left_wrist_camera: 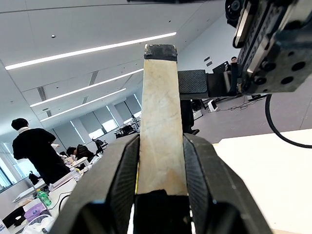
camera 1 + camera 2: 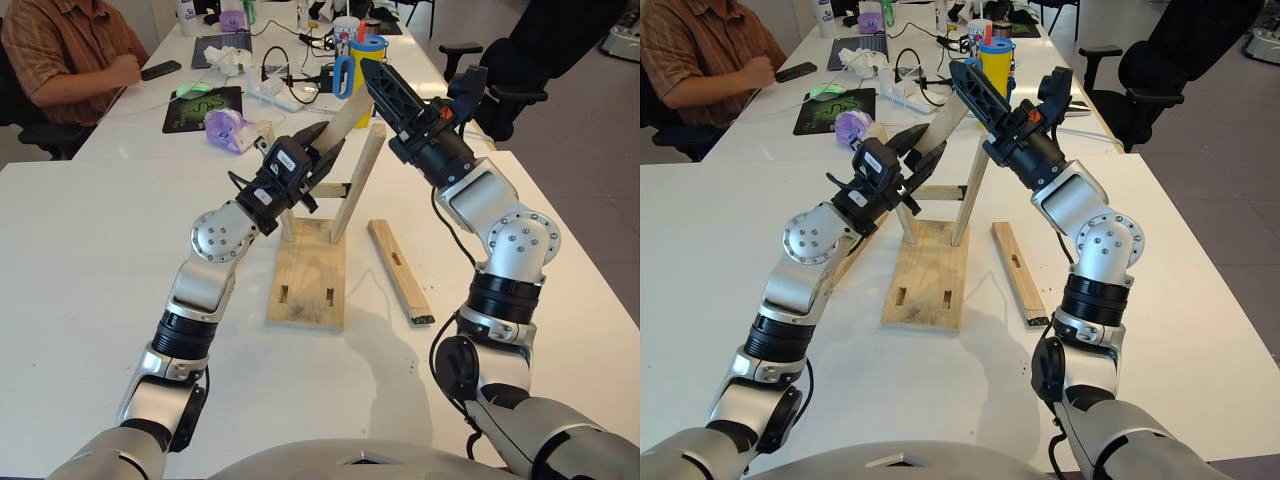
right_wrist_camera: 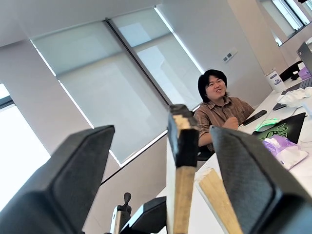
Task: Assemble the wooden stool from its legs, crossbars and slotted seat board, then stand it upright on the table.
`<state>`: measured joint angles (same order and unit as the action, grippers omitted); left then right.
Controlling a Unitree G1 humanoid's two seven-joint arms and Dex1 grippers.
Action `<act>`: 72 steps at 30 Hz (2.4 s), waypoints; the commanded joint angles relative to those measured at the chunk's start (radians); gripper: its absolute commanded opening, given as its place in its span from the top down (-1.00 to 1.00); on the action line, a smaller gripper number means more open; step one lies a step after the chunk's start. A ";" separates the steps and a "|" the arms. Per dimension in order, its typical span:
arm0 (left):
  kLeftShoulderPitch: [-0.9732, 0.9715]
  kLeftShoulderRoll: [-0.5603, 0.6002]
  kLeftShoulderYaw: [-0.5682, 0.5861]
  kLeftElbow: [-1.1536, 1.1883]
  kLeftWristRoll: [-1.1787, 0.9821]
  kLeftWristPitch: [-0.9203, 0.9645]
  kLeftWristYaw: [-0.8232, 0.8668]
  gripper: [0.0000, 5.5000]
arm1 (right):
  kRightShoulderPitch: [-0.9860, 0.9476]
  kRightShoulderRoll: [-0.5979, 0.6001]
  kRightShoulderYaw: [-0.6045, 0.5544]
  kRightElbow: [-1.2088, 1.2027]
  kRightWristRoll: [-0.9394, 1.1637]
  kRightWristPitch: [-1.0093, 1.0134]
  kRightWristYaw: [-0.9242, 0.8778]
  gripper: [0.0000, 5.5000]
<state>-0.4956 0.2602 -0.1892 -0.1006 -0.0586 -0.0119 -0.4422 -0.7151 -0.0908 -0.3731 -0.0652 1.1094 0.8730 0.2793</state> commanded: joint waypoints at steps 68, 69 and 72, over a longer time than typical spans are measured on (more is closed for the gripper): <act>0.122 -0.024 0.140 -0.084 -0.220 0.192 -0.045 -0.22 | 0.619 -0.063 0.183 -0.057 -0.665 -0.514 -0.097 0.84; 0.124 -0.024 0.139 -0.085 -0.219 0.192 -0.044 -0.22 | 0.622 -0.070 0.188 -0.059 -0.679 -0.517 -0.098 0.84; 0.130 -0.027 0.141 -0.094 -0.218 0.193 -0.036 -0.22 | 0.650 -0.088 0.206 -0.077 -0.711 -0.518 -0.098 0.84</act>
<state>-0.3597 0.2312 -0.0555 -0.1831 -0.2754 0.1691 -0.4842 -0.1112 -0.1566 -0.1788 -0.1464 0.4361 0.3281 0.1905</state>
